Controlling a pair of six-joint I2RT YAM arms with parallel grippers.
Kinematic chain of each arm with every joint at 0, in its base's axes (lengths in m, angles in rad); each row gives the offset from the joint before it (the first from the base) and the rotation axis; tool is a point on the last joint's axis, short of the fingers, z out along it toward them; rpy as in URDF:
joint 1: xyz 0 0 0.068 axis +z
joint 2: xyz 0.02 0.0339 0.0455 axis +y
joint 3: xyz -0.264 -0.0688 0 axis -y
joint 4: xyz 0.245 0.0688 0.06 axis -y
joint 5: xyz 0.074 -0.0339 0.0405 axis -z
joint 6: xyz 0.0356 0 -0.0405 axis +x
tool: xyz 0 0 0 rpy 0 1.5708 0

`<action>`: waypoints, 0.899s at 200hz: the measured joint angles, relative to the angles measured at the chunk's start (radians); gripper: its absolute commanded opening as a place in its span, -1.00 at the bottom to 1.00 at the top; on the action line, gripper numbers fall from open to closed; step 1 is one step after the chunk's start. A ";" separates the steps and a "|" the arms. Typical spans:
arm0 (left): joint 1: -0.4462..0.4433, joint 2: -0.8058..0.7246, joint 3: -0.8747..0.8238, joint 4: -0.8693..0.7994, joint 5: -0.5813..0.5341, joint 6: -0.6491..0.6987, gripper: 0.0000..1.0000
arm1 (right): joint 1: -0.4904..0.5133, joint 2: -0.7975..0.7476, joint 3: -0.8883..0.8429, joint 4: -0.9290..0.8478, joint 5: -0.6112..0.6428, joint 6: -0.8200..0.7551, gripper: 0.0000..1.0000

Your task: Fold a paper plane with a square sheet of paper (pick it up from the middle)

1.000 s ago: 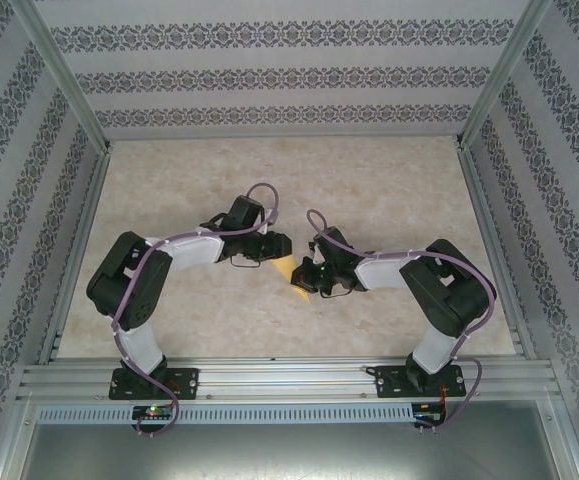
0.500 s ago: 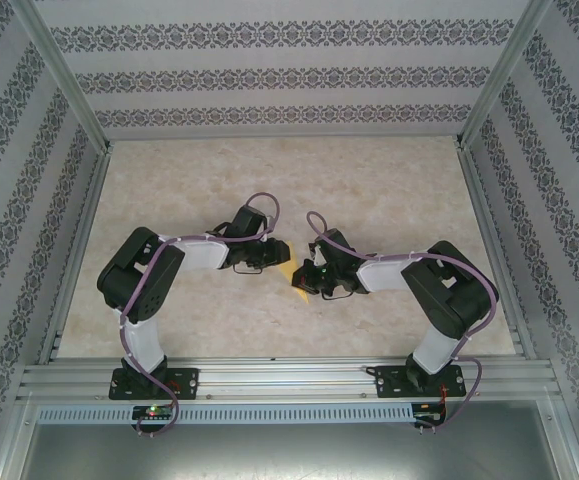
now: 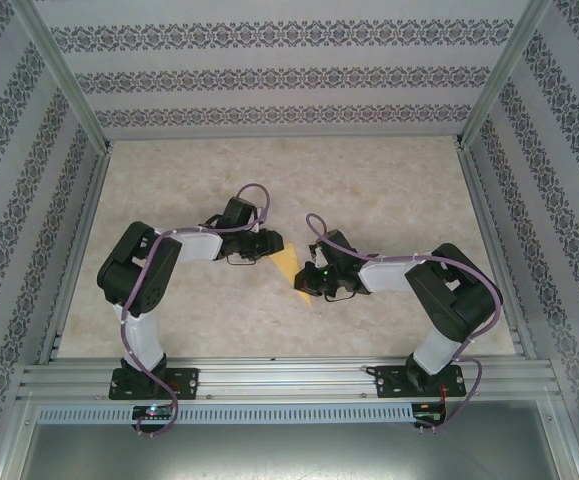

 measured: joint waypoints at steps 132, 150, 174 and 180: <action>0.083 -0.200 0.052 -0.279 -0.180 0.058 -0.12 | 0.074 -0.034 -0.065 0.106 0.078 0.190 -0.93; 0.053 -0.294 0.042 -0.318 -0.227 0.054 -0.10 | 0.110 -0.035 -0.080 0.154 0.107 0.265 -0.87; -0.027 -0.369 0.032 -0.386 -0.303 0.043 0.01 | 0.171 -0.047 -0.081 0.163 0.138 0.300 -0.72; -0.050 -0.377 0.031 -0.407 -0.323 0.035 0.07 | 0.186 -0.064 -0.085 0.159 0.149 0.299 -0.68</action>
